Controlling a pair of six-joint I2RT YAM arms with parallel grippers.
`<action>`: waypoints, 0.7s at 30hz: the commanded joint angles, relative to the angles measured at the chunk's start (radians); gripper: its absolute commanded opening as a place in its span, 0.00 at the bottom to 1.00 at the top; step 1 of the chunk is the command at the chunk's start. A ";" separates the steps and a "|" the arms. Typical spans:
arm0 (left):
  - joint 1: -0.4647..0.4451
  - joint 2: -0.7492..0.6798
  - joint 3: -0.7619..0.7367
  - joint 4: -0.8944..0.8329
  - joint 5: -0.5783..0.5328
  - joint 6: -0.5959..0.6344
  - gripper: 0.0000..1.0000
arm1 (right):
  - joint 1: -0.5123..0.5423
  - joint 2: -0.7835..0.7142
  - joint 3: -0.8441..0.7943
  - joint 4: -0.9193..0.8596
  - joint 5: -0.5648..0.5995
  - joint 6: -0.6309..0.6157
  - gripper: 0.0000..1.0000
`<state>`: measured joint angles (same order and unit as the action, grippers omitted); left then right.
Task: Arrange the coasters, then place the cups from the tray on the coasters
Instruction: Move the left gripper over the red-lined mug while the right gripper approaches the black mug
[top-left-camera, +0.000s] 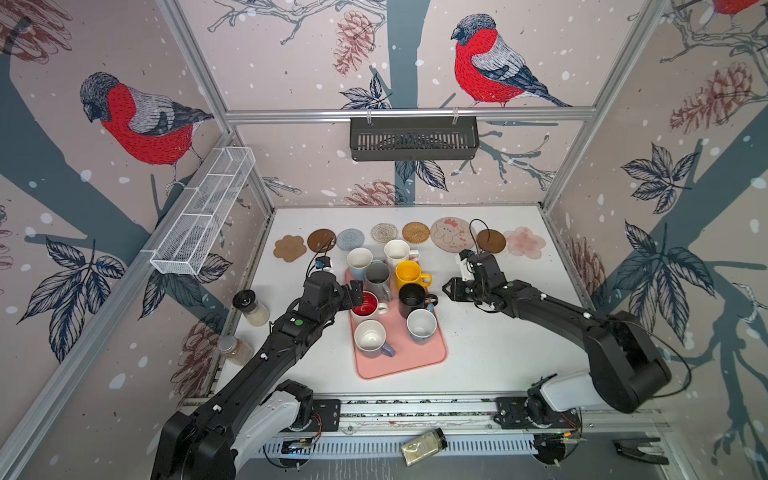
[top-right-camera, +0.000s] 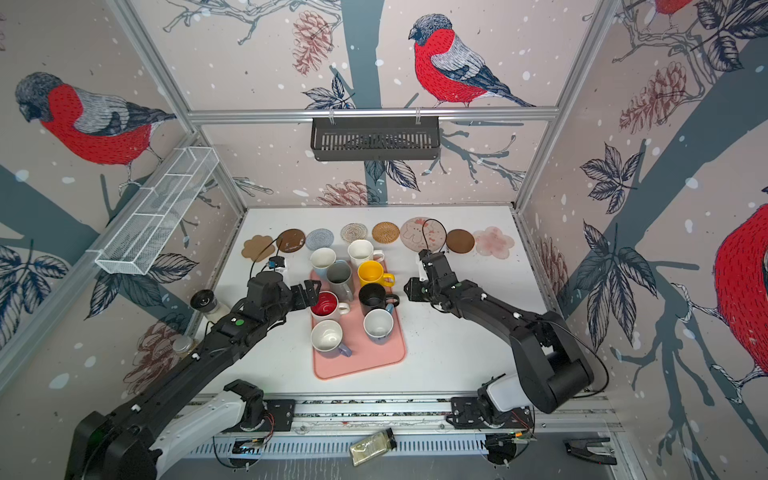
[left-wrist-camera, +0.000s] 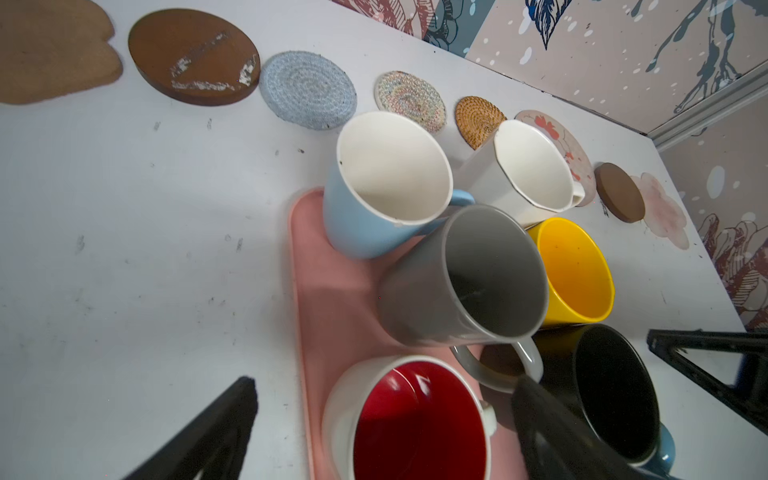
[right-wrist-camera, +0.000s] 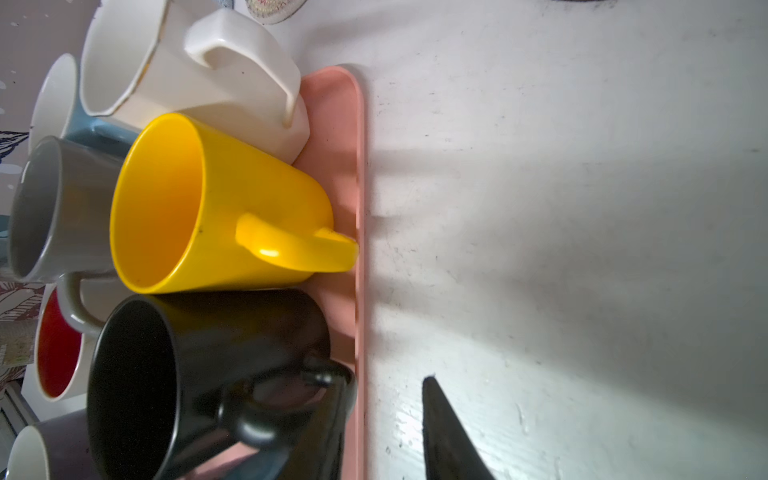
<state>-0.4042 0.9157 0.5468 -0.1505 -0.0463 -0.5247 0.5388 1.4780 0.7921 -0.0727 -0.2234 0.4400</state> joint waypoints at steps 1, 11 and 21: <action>-0.033 -0.063 -0.030 0.048 -0.089 -0.009 0.97 | 0.008 0.056 0.045 0.044 -0.024 -0.022 0.30; -0.041 -0.080 -0.055 0.068 -0.067 -0.012 0.96 | 0.130 0.135 0.047 0.047 0.043 -0.017 0.30; -0.044 -0.058 -0.041 0.074 -0.051 -0.018 0.96 | 0.205 0.061 -0.001 0.049 0.134 0.021 0.36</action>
<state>-0.4465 0.8551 0.4953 -0.1139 -0.1055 -0.5285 0.7387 1.5505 0.7918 -0.0254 -0.1345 0.4469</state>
